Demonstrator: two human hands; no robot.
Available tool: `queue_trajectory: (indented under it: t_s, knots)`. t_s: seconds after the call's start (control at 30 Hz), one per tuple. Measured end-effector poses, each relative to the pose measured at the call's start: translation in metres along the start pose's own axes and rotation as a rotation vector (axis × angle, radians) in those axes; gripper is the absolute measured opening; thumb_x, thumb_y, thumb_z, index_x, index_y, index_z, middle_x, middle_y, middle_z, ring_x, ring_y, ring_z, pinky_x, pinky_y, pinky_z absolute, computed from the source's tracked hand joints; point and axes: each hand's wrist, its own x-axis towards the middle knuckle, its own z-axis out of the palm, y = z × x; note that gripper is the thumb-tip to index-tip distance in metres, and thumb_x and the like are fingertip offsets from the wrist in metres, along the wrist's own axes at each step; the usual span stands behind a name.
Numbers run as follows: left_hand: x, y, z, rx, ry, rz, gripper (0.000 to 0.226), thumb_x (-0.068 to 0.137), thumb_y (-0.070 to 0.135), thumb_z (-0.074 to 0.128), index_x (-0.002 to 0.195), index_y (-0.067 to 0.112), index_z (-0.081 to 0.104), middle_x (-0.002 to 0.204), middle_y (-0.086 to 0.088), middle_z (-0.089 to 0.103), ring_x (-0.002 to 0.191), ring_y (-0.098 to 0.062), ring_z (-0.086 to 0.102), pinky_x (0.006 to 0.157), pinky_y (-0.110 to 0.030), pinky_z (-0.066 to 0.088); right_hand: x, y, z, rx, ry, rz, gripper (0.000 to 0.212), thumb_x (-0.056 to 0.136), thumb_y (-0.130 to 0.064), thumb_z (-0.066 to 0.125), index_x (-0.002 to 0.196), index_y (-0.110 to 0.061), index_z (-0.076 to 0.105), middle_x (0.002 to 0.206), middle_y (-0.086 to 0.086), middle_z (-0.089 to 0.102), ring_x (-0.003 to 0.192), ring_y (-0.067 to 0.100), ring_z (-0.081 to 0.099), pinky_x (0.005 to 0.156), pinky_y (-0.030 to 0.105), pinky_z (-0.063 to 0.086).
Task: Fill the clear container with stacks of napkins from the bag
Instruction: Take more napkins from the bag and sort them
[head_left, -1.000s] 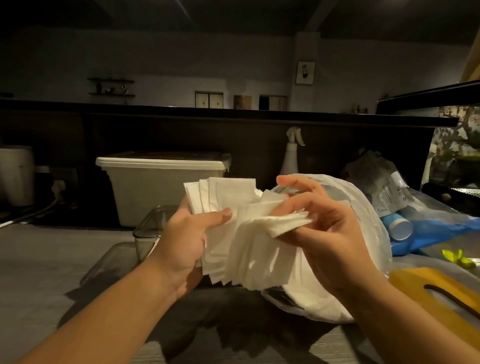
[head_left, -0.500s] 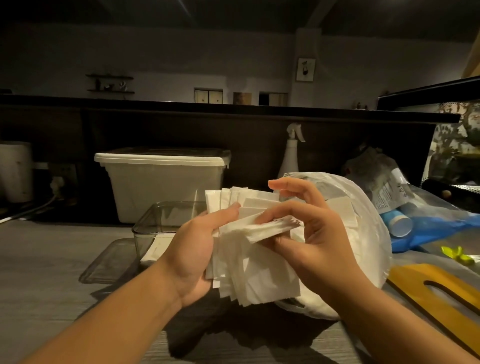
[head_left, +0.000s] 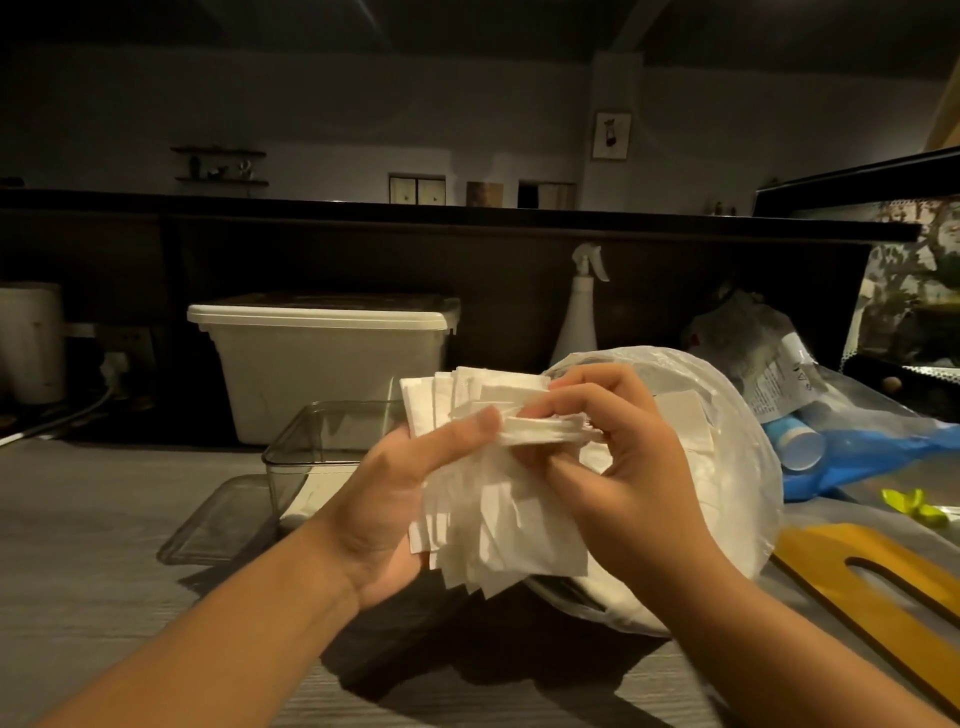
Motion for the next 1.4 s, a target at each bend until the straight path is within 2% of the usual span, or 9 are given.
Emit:
queue_trajectory:
  t_s: [0.17,0.3,0.5,0.67,0.8,0.9,1.07,1.3,1.4]
  knots:
    - [0.001,-0.004,0.005,0.140,0.059,0.059,0.043,0.066,0.001,0.077,0.107,0.016,0.071,0.102,-0.011,0.076,0.098,-0.026,0.073,0.078,-0.036,0.062,0.002,0.002,0.001,0.133,0.014,0.150,0.011,0.084,-0.016,0.077,0.090,-0.024,0.072,0.104,-0.004,0.063,0.098,0.011,0.061,0.077,0.027,0.055]
    - [0.003,-0.005,0.005,0.194,0.135,0.081,0.052,0.069,-0.010,0.073,0.114,0.014,0.062,0.093,-0.007,0.077,0.088,-0.019,0.075,0.065,-0.026,0.060,0.000,0.002,0.002,0.186,0.012,0.279,0.028,0.084,-0.019,0.077,0.105,-0.027,0.062,0.104,-0.007,0.065,0.096,0.013,0.066,0.077,0.031,0.061]
    - [0.003,-0.002,0.001,0.203,0.126,0.054,0.062,0.059,0.002,0.075,0.117,0.015,0.060,0.094,-0.006,0.077,0.089,-0.019,0.074,0.064,-0.028,0.060,0.002,0.003,-0.001,0.239,0.015,0.374,0.041,0.085,-0.017,0.076,0.116,-0.031,0.054,0.114,-0.009,0.062,0.102,0.015,0.065,0.082,0.035,0.062]
    - [0.007,-0.007,-0.007,0.233,0.132,-0.019,0.063,0.068,-0.005,0.076,0.126,0.009,0.057,0.102,-0.013,0.075,0.094,-0.025,0.074,0.070,-0.034,0.061,0.001,0.003,0.002,0.022,-0.069,0.216,0.040,0.088,-0.025,0.073,0.112,-0.047,0.051,0.110,-0.024,0.056,0.098,0.002,0.061,0.073,0.015,0.058]
    - [0.006,-0.003,-0.010,0.357,0.054,-0.066,0.073,0.068,-0.004,0.080,0.132,0.016,0.052,0.109,-0.014,0.071,0.095,-0.027,0.073,0.073,-0.037,0.061,0.001,0.005,0.000,0.201,-0.235,0.296,0.056,0.081,-0.017,0.077,0.123,-0.045,0.053,0.117,-0.019,0.058,0.104,0.010,0.063,0.082,0.028,0.061]
    - [0.002,0.002,-0.006,0.444,0.050,-0.005,0.093,0.058,0.002,0.075,0.137,0.037,0.040,0.120,-0.011,0.060,0.102,-0.028,0.069,0.082,-0.043,0.061,0.002,0.001,-0.002,0.274,-0.371,0.305,0.063,0.071,-0.021,0.079,0.126,-0.040,0.055,0.112,-0.018,0.064,0.102,0.009,0.066,0.081,0.032,0.061]
    - [-0.002,0.006,-0.005,0.511,0.013,0.032,0.105,0.059,-0.001,0.071,0.139,0.050,0.026,0.127,-0.006,0.051,0.107,-0.028,0.065,0.085,-0.042,0.060,0.001,0.002,-0.001,0.345,-0.308,0.327,0.070,0.063,-0.013,0.080,0.124,-0.038,0.058,0.116,-0.008,0.063,0.107,0.019,0.066,0.086,0.042,0.061]
    - [-0.009,0.005,-0.010,0.488,0.049,0.017,0.081,0.073,-0.004,0.081,0.127,0.042,0.042,0.117,-0.001,0.062,0.096,-0.009,0.070,0.074,-0.027,0.059,-0.001,-0.009,-0.002,0.412,-0.136,0.348,0.060,0.068,0.010,0.077,0.117,-0.023,0.064,0.109,0.004,0.070,0.101,0.023,0.069,0.083,0.045,0.061]
    - [-0.021,-0.001,-0.018,0.493,0.201,0.061,0.065,0.070,0.008,0.086,0.120,0.034,0.053,0.116,0.001,0.065,0.104,-0.015,0.067,0.082,-0.039,0.061,0.001,-0.014,0.001,0.471,-0.095,0.434,0.060,0.069,0.012,0.074,0.117,-0.022,0.063,0.109,0.004,0.071,0.101,0.024,0.070,0.085,0.048,0.061]
